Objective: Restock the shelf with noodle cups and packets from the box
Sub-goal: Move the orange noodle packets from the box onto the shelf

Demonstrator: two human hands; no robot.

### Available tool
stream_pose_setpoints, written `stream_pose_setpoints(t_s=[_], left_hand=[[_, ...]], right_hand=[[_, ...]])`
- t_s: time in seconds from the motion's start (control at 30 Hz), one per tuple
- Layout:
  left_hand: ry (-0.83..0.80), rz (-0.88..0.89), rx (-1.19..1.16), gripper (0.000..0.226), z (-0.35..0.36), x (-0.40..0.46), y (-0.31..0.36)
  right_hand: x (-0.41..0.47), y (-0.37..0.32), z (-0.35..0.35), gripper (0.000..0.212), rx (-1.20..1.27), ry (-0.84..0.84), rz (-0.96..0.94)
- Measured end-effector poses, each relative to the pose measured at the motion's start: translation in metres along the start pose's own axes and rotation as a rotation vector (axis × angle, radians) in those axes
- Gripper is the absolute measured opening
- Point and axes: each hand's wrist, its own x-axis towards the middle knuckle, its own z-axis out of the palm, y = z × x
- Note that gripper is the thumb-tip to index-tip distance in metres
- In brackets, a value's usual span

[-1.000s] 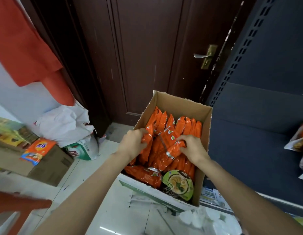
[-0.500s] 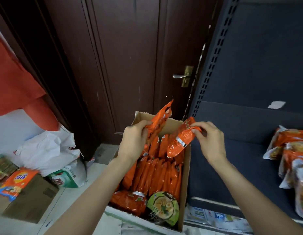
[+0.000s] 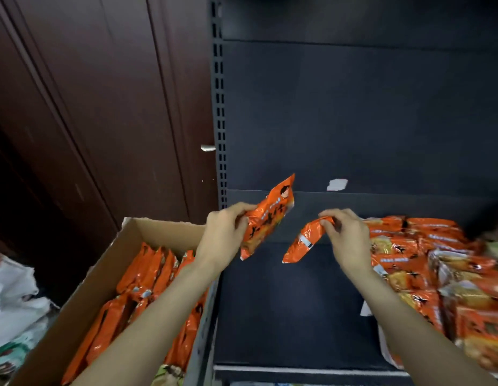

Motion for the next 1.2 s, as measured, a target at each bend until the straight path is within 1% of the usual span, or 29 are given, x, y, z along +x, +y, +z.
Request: stream_pose_setpoints(t_s=[0.07, 0.2, 0.3, 0.47, 0.53, 0.63, 0.7, 0.73, 0.83, 1.0, 1.1, 1.2], left_hand=[[-0.03, -0.007, 0.029, 0.035, 0.019, 0.004, 0.004], [-0.05, -0.044, 0.05, 0.033, 0.045, 0.004, 0.005], [-0.067, -0.102, 0.05, 0.031, 0.057, -0.001, 0.0], [-0.067, -0.144, 0.063, 0.032, 0.065, -0.005, -0.007], [-0.052, -0.157, 0.054, 0.032, 0.064, -0.006, -0.01], [-0.029, -0.18, 0.044, 0.03, 0.06, -0.007, -0.016], [-0.02, -0.195, 0.052, 0.031, 0.057, -0.008, -0.02], [-0.017, -0.198, 0.058, 0.031, 0.055, -0.009, -0.023], [-0.017, -0.205, 0.059, 0.03, 0.049, -0.011, -0.027], [-0.065, -0.174, 0.064, 0.028, 0.042, -0.007, -0.033], [-0.142, -0.151, 0.062, 0.029, 0.042, -0.002, -0.031], [-0.232, -0.146, 0.072, 0.03, 0.058, 0.007, -0.03]], right_hand=[[0.005, 0.022, 0.004, 0.016, -0.066, -0.019, 0.013], [0.008, 0.054, 0.015, 0.018, -0.154, 0.015, 0.105], [0.004, 0.064, 0.028, 0.024, -0.166, -0.072, 0.112], [0.003, 0.065, 0.048, 0.049, -0.218, -0.331, 0.005], [0.007, 0.065, 0.054, 0.061, -0.256, -0.375, -0.012], [0.012, 0.067, 0.063, 0.077, -0.292, -0.39, -0.019], [0.013, 0.068, 0.07, 0.082, -0.338, -0.427, -0.02], [0.014, 0.068, 0.073, 0.08, -0.361, -0.453, -0.023], [0.012, 0.068, 0.078, 0.063, -0.411, -0.492, -0.047], [0.016, 0.07, 0.074, 0.059, -0.452, -0.477, -0.014], [0.02, 0.072, 0.064, 0.056, -0.294, -0.477, 0.035], [0.025, 0.077, 0.049, 0.055, -0.133, -0.418, 0.063]])
